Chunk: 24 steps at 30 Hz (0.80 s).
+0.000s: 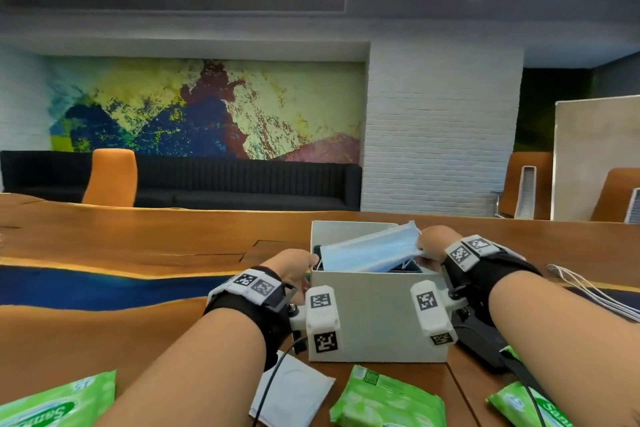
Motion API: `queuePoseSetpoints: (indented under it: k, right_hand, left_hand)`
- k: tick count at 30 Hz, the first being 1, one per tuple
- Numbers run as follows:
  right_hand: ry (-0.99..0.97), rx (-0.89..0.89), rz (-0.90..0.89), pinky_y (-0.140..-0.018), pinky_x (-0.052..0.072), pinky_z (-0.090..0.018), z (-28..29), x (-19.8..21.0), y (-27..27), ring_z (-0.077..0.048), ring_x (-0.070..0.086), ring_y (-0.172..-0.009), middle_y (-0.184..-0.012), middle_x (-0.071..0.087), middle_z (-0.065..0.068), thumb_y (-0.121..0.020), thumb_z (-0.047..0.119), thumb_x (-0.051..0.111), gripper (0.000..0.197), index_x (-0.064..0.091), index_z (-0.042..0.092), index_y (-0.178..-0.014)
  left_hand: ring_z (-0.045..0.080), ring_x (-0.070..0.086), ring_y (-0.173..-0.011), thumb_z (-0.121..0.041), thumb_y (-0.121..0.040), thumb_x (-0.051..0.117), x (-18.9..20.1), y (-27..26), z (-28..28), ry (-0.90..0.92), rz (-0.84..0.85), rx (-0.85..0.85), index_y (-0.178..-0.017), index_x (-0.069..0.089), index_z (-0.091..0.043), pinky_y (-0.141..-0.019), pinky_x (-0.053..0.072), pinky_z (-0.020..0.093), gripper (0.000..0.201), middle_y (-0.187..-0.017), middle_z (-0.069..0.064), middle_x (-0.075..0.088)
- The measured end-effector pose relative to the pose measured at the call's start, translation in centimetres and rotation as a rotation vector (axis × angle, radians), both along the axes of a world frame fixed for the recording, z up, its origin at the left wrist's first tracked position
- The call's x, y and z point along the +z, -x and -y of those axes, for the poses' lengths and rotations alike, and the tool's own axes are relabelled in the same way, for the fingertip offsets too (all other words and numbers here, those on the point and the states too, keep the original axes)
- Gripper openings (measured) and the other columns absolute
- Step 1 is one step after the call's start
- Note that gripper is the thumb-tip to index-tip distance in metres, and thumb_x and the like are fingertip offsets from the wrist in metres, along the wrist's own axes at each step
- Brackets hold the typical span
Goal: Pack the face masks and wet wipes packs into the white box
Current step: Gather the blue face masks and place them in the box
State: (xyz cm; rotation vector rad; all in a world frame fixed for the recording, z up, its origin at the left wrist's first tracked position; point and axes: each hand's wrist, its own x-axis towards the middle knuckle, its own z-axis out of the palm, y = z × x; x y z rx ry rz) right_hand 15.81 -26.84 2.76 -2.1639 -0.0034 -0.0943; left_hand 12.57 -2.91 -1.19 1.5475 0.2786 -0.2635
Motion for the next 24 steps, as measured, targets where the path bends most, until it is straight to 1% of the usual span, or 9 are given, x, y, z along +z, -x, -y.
queuePoseSetpoints:
  k: [3,6,8,10,12,14,19,22,24]
  right_hand:
    - [0.170,0.044,-0.103,-0.051,0.052,-0.013,-0.5,-0.1,0.0,0.003,0.061,-0.047,-0.143,0.040,-0.002,-0.094,0.000,0.043,0.056,0.029,0.015,-0.146]
    - [0.745,-0.011,-0.174,-0.075,0.045,-0.027,-1.5,0.5,0.7,-0.023,0.058,-0.087,-0.128,0.056,-0.018,-0.098,0.014,0.042,0.035,0.053,-0.003,-0.127]
    - [0.798,-0.033,-0.166,-0.078,0.041,-0.029,-2.3,0.6,1.6,-0.025,0.052,-0.086,-0.107,0.058,-0.016,-0.098,0.015,0.040,0.027,0.059,-0.001,-0.109]
    - [0.938,-0.017,-0.184,-0.093,0.040,-0.031,-2.7,0.2,1.4,-0.026,0.056,-0.104,-0.116,0.057,-0.016,-0.099,0.023,0.037,0.033,0.057,0.000,-0.113]
    - [0.951,-0.063,-0.177,-0.103,0.040,-0.035,-2.5,-0.4,0.5,-0.029,0.054,-0.117,-0.128,0.057,-0.009,-0.095,0.039,0.042,0.046,0.056,0.005,-0.123]
    - [0.928,-0.063,-0.157,-0.098,0.045,-0.036,-2.2,-0.8,-0.6,-0.028,0.058,-0.110,-0.119,0.062,-0.007,-0.089,0.044,0.049,0.047,0.061,0.009,-0.117]
    - [0.892,-0.049,-0.143,-0.084,0.050,-0.032,-2.0,-0.8,-0.6,-0.026,0.062,-0.088,-0.093,0.066,-0.003,-0.075,0.035,0.059,0.021,0.060,0.015,-0.080]
    - [0.702,-0.055,-0.105,-0.069,0.042,-0.025,-2.2,-0.3,0.9,-0.023,0.054,-0.084,-0.083,0.059,-0.005,-0.085,0.024,0.060,0.016,0.058,0.009,-0.090]
    - [0.489,-0.034,0.009,-0.071,0.040,-0.024,-1.7,-0.1,1.8,-0.023,0.056,-0.090,-0.099,0.065,-0.010,-0.086,0.022,0.063,0.025,0.063,0.008,-0.107]
  left_hand:
    - [0.037,0.059,-0.107,-0.032,-0.099,0.043,-0.5,-0.5,-0.5,0.017,0.004,-0.061,-0.131,0.043,-0.006,-0.101,0.044,0.051,0.041,-0.129,0.023,0.056]
    - [0.036,0.060,-0.095,-0.031,-0.100,0.042,-0.9,-0.5,-0.6,-0.029,0.063,-0.059,-0.133,0.043,-0.003,-0.095,0.049,0.049,0.043,-0.114,0.023,0.058]
    - [0.036,0.060,-0.092,-0.032,-0.101,0.040,-1.1,-0.3,-0.5,-0.066,0.096,-0.052,-0.130,0.047,-0.002,-0.096,0.048,0.050,0.043,-0.109,0.022,0.060]
    - [0.040,0.061,-0.103,-0.036,-0.100,0.039,-1.5,-0.6,-0.8,-0.109,0.110,-0.062,-0.127,0.050,-0.003,-0.100,0.044,0.054,0.044,-0.116,0.025,0.062]
    - [0.040,0.061,-0.109,-0.038,-0.101,0.037,-1.6,-0.8,-0.9,-0.097,0.101,-0.067,-0.126,0.049,-0.004,-0.100,0.045,0.055,0.044,-0.119,0.027,0.062]
    - [0.040,0.061,-0.109,-0.038,-0.101,0.036,-1.7,-1.0,-1.1,-0.118,0.107,-0.075,-0.127,0.048,-0.005,-0.097,0.047,0.054,0.043,-0.119,0.025,0.062]
    - [0.037,0.064,-0.101,-0.041,-0.099,0.040,-2.0,-1.0,-1.1,-0.018,0.072,-0.090,-0.127,0.045,-0.011,-0.091,0.052,0.051,0.042,-0.118,0.024,0.061]
    - [0.033,0.065,-0.089,-0.036,-0.101,0.038,-1.9,-0.7,-0.8,0.027,0.078,-0.075,-0.128,0.041,-0.009,-0.069,0.058,0.042,0.038,-0.117,0.023,0.060]
    - [0.033,0.064,-0.093,-0.033,-0.102,0.037,-1.6,-0.6,-0.6,-0.004,0.096,-0.061,-0.131,0.041,-0.005,-0.071,0.059,0.043,0.040,-0.117,0.022,0.060]
